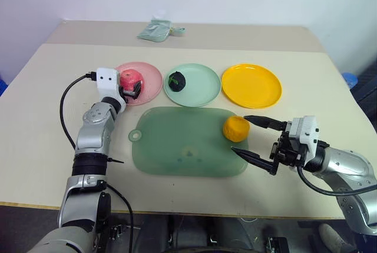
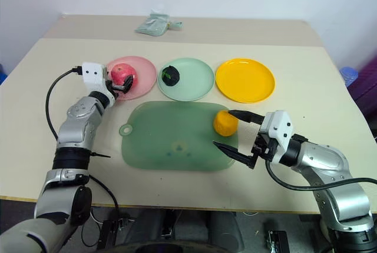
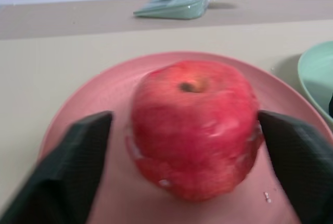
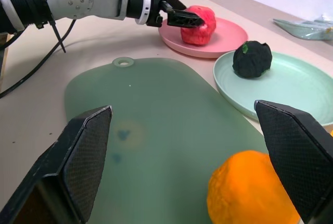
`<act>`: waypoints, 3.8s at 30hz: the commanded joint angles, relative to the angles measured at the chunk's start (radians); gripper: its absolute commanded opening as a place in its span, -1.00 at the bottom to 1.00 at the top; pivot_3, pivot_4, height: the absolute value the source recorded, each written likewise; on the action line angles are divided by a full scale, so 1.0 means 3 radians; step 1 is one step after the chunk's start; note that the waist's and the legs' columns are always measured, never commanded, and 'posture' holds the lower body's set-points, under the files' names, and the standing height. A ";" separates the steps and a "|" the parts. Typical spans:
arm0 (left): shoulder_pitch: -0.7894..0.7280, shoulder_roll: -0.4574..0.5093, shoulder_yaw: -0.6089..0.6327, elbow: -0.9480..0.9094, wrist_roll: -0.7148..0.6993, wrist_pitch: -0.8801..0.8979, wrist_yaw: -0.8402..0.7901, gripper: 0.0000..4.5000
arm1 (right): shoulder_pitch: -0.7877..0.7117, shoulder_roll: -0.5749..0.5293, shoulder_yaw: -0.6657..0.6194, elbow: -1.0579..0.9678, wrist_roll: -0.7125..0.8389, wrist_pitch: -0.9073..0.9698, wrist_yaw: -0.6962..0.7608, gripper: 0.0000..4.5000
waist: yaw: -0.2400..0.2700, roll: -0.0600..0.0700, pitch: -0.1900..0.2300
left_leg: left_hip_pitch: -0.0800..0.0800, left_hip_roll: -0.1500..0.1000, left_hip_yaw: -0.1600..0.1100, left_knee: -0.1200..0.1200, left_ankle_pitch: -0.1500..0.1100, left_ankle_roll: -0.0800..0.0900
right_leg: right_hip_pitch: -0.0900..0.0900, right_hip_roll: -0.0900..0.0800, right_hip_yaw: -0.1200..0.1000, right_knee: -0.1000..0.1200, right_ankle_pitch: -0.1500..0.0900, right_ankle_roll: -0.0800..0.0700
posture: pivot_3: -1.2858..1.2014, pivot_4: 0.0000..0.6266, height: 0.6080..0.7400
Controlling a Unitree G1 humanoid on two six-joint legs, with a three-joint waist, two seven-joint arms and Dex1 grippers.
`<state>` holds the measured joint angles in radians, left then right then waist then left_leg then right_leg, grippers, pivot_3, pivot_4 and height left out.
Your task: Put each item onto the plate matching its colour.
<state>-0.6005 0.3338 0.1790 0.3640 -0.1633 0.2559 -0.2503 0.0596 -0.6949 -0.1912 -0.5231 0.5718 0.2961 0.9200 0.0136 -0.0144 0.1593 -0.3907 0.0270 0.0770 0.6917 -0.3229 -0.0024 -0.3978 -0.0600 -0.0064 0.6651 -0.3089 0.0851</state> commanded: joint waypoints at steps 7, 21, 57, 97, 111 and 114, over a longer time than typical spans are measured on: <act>0.0583 0.0230 0.0106 -0.1204 -0.0311 0.0113 -0.0418 0.98 | -0.0254 0.0028 0.0132 0.0062 -0.0057 0.0085 -0.0142 1.00 | -0.0025 0.0000 0.0000 | 0.0000 0.0002 0.0000 -0.0001 0.0000 -0.0001 | -0.0002 0.0000 0.0000 0.0001 0.0000 0.0000 | 0.03 -0.52 1.00; 0.2238 0.1513 0.0552 -0.2831 -0.2050 0.0642 -0.2878 0.98 | -0.0868 0.0285 0.0760 0.1009 -0.0780 -0.0022 -0.0430 1.00 | -0.0035 0.0005 -0.0002 | 0.0002 0.0000 0.0001 -0.0002 0.0000 -0.0001 | 0.0000 -0.0007 0.0001 -0.0001 -0.0001 -0.0002 | 0.03 -0.52 1.00; 0.2237 0.1609 0.0481 -0.2811 -0.1920 0.0380 -0.3067 1.00 | -0.1444 0.0480 0.0559 0.1343 -0.0675 0.0216 -0.0480 0.44 | -0.0096 0.0007 -0.0002 | 0.0002 0.0001 0.0002 -0.0011 -0.0001 0.0001 | -0.0005 -0.0006 0.0002 -0.0002 -0.0001 -0.0002 | 0.03 -0.52 1.00; 0.1730 0.0566 -0.0249 -0.2298 -0.0599 0.0123 -0.0991 1.00 | -0.2138 0.0570 0.0097 0.2893 -0.0964 -0.0996 -0.0625 0.98 | -0.0127 0.0011 -0.0001 | -0.0001 0.0002 0.0007 -0.0026 0.0004 -0.0007 | -0.0010 -0.0007 0.0003 -0.0001 0.0000 -0.0001 | 0.03 -0.52 1.00; 0.2115 0.0774 0.0134 -0.2252 -0.1017 -0.0082 -0.1550 1.00 | -0.0005 0.0234 -0.0359 0.0672 -0.0608 -0.0097 -0.0737 0.98 | -0.0085 0.0011 -0.0002 | 0.0002 0.0001 0.0009 -0.0028 0.0002 -0.0005 | -0.0010 -0.0008 0.0005 -0.0007 -0.0001 -0.0002 | 0.03 -0.52 1.00; 0.2235 0.0872 0.0222 -0.2363 -0.1186 0.0031 -0.1686 1.00 | 0.0193 0.0212 -0.0472 0.0640 -0.0600 -0.0158 -0.0692 0.98 | -0.0085 0.0011 -0.0002 | 0.0007 0.0001 0.0008 -0.0025 0.0000 0.0000 | -0.0003 -0.0009 0.0005 -0.0007 -0.0001 -0.0002 | 0.03 -0.52 1.00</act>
<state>0.0677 0.5814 0.2136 -0.2993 -0.4833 0.2578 -0.7350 0.1090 -0.6121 -0.2932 -0.2900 0.3751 0.2735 0.7045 -0.0121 -0.0112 0.1587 -0.3872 0.0274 0.0791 0.6841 -0.3235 -0.0016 -0.3974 -0.0627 -0.0049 0.6631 -0.3091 0.0846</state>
